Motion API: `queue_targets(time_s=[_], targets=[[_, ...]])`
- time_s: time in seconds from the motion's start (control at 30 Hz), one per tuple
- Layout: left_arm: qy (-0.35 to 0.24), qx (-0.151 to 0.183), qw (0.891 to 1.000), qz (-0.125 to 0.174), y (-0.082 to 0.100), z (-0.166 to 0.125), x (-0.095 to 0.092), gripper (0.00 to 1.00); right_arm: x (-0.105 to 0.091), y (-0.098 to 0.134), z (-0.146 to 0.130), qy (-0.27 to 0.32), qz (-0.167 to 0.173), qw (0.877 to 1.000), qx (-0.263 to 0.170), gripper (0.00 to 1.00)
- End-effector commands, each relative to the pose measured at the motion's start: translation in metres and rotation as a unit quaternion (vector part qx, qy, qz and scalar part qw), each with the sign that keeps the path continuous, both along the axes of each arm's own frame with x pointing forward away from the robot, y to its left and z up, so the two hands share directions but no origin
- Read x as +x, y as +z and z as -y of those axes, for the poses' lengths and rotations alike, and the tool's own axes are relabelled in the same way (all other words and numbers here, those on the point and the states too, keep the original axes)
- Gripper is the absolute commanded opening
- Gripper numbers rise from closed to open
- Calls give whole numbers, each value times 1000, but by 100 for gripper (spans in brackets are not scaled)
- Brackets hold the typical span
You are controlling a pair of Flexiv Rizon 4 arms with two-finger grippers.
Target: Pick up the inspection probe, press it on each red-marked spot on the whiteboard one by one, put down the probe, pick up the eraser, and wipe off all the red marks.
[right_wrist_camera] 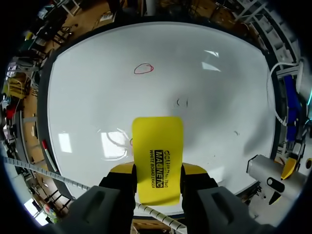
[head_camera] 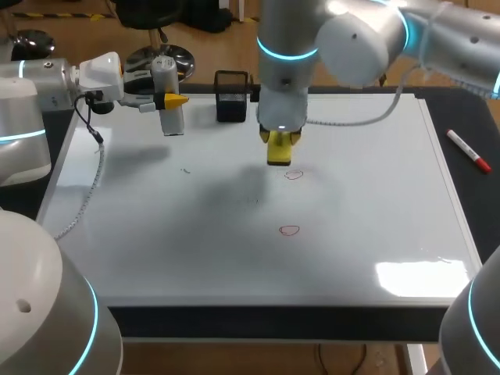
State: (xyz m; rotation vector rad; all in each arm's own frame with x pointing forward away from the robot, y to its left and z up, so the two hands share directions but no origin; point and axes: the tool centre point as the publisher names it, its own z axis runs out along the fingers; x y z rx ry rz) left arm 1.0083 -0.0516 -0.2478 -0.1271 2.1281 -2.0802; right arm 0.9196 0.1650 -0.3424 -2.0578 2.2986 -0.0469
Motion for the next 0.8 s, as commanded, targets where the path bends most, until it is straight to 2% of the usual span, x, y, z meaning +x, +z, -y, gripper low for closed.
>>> queue_targets(time_s=[0.03,0.27,0.57,0.8], targets=[[-1,-1,1000,1,0,0,1,0,-18,-8,-18,4,6,1000,7,0],[-1,-1,1000,1,0,0,1,0,-44,-20,-45,17,-1,1000,22,0],[-1,-1,1000,1,0,0,1,0,-58,-37,-60,27,1,999,22,0],[-1,-1,1000,1,0,0,1,0,-71,-52,-65,30,-14,999,22,0]])
